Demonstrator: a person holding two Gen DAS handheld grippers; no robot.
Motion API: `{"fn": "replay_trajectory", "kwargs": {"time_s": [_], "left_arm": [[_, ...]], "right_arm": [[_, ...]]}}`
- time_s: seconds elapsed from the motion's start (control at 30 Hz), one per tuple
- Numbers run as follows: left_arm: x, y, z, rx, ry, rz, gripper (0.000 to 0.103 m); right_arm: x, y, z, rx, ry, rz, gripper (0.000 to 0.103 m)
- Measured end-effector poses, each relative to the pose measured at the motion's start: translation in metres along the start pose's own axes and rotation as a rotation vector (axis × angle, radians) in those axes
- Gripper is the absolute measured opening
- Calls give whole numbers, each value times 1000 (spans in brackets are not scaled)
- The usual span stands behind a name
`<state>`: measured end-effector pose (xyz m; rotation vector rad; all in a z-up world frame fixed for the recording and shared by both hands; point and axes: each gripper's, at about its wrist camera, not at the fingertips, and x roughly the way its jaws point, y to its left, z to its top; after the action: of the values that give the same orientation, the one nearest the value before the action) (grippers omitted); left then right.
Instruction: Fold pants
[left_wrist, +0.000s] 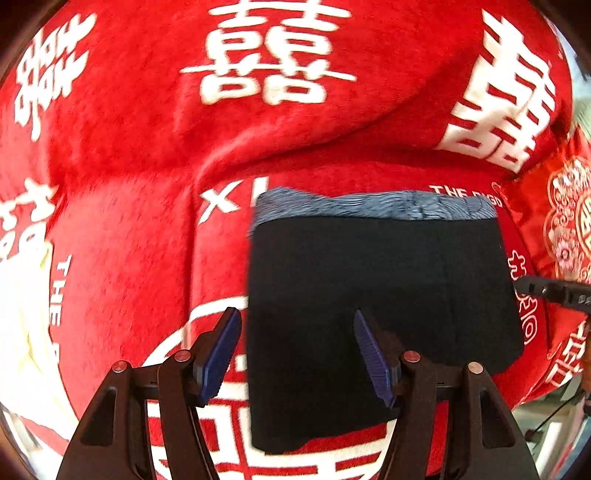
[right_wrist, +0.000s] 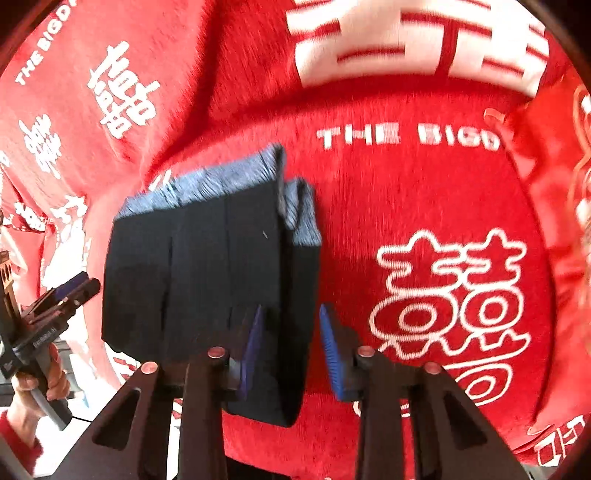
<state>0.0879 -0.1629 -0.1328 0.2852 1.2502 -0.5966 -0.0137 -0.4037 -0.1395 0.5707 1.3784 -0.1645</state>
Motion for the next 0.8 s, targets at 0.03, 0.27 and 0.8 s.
{"fn": "replay_trajectory", "kwargs": {"time_s": [0.03,0.27,0.8], "left_arm": [[6,-5,2,6,11,7,65],[43,-6,-12,30,34,97,65],[34,8,-16,-80,106,209,93]], "right_arm": [[-3,6,1,-15,-19,2,34],[35,24,-1,-30,71,0,34],[27,8,-16,22,94,-91,64]]}}
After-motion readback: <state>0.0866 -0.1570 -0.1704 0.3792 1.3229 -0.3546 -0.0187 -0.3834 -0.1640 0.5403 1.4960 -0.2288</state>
